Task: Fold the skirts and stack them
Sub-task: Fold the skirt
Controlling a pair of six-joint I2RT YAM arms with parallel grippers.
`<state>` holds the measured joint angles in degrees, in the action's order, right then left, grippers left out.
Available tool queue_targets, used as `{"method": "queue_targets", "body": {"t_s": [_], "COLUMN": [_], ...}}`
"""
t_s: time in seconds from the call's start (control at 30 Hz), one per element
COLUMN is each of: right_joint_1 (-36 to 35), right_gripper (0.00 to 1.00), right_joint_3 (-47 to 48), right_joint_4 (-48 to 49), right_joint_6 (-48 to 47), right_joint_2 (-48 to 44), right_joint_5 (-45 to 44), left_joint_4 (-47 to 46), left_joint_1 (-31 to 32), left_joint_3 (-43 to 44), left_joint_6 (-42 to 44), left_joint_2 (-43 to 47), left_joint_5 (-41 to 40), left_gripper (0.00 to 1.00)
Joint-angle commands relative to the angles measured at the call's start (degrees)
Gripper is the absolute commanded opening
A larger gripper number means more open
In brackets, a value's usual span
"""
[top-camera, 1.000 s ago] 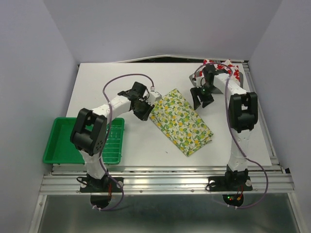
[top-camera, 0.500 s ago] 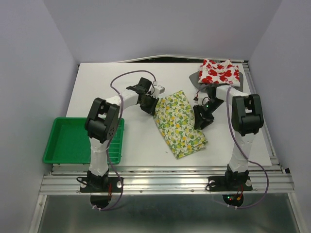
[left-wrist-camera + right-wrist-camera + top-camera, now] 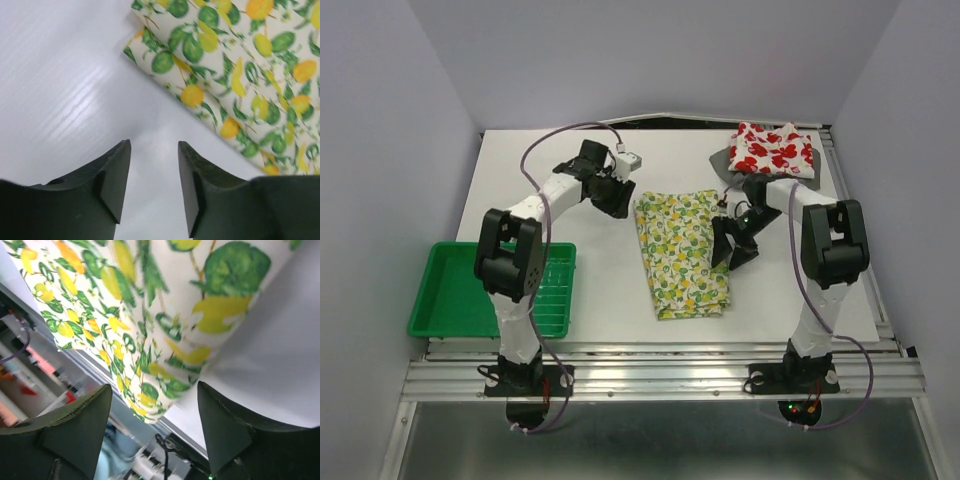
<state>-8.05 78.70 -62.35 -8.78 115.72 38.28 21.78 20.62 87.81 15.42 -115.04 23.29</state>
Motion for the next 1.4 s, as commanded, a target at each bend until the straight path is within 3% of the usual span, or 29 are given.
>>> {"method": "queue_targets", "body": {"t_s": [0.0,0.1,0.17,0.23,0.27,0.33,0.43,0.47,0.6,0.77,0.97,1.37], "right_joint_1": [0.2,0.8,0.8,0.8,0.8,-0.4,-3.1,-5.5,-12.8,-21.4,-27.5,-44.0], "right_gripper": [0.75,0.72,0.67,0.58,0.55,0.54,0.54,0.54,0.55,0.57,0.68,0.73], "right_joint_3": [4.8,6.8,7.0,7.3,6.6,4.5,-1.0,-2.5,-8.9,-15.8,-22.7,-27.1], "right_joint_4": [1.3,2.0,3.6,3.5,2.9,4.1,9.0,11.0,13.4,17.7,21.6,26.1], "right_joint_6": [-0.9,-2.6,-1.9,-2.8,-3.3,-4.1,-7.3,-9.0,-12.1,-13.0,-18.1,-20.4], "right_joint_2": [-10.1,-13.3,-14.1,-14.1,-14.5,-16.3,-22.8,-26.0,-31.5,-36.6,-40.5,-37.9], "right_joint_5": [-8.2,-10.2,-9.2,-5.2,-1.1,0.5,-4.7,-8.7,-16.6,-22.3,-26.1,-35.3], "left_joint_4": [1.4,0.9,0.2,-0.9,-2.0,-4.7,-14.1,-19.2,-25.4,-27.1,-28.5,-23.7], "left_joint_1": [3.1,8.9,10.7,11.3,11.2,11.1,11.0,11.0,11.0,10.8,9.5,6.9], "left_joint_3": [-5.0,-12.2,-16.2,-17.1,-17.8,-19.0,-22.8,-24.5,-24.1,-20.2,-16.9,-13.3], "left_joint_6": [10.1,16.7,17.0,12.3,9.7,1.3,-8.3,-14.5,-22.9,-27.0,-31.7,-29.5], "left_joint_2": [20.1,28.9,32.9,33.9,33.8,33.7,33.2,32.1,25.5,16.6,4.9,-4.0], "left_joint_5": [-2.2,-8.2,-7.1,-2.9,-0.8,5.5,13.6,15.7,16.9,17.6,20.0,20.7], "left_gripper": [0.72,0.73,0.72,0.64,0.55,0.47,0.32,0.21,0.08,0.03,0.0,0.0]}}
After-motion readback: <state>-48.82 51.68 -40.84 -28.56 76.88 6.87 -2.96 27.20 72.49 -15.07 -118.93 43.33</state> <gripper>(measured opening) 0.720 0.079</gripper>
